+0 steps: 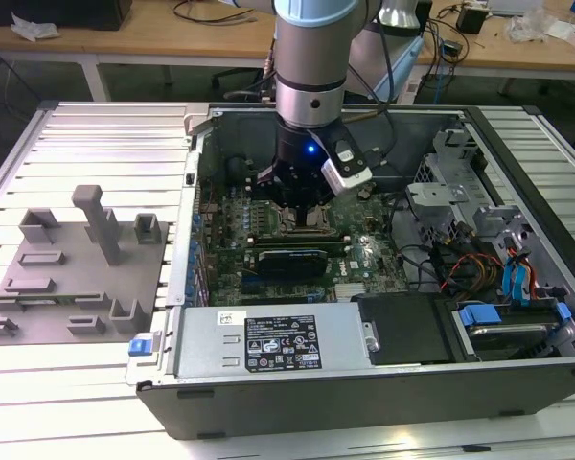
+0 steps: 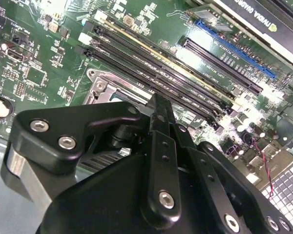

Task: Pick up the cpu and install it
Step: 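Install the second cpu locking lever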

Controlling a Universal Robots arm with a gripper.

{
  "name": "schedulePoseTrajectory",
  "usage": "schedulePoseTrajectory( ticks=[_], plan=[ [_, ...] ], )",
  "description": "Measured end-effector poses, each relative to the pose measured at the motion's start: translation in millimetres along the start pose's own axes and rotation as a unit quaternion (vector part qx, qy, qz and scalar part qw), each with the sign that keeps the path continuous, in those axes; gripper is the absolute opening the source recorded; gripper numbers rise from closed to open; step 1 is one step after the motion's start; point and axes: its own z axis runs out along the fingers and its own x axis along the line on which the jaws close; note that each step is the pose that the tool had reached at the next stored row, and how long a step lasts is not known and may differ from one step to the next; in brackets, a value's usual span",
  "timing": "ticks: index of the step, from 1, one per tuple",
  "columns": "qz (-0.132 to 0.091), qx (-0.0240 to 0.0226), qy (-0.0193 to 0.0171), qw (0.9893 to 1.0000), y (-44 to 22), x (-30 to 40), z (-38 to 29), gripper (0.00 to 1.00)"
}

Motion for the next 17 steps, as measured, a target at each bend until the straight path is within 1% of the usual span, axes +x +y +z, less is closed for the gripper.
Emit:
schedulePoseTrajectory(
  ticks=[9,11,17],
  plan=[
    [0.000,0.0000,-0.0003,1.0000,0.1,2.3,1.6,0.11],
    [0.000,0.0000,-0.0004,1.0000,0.2,4.6,2.8,0.11],
    [0.000,0.0000,-0.0007,1.0000,0.4,7.4,4.5,0.11]
  ],
)
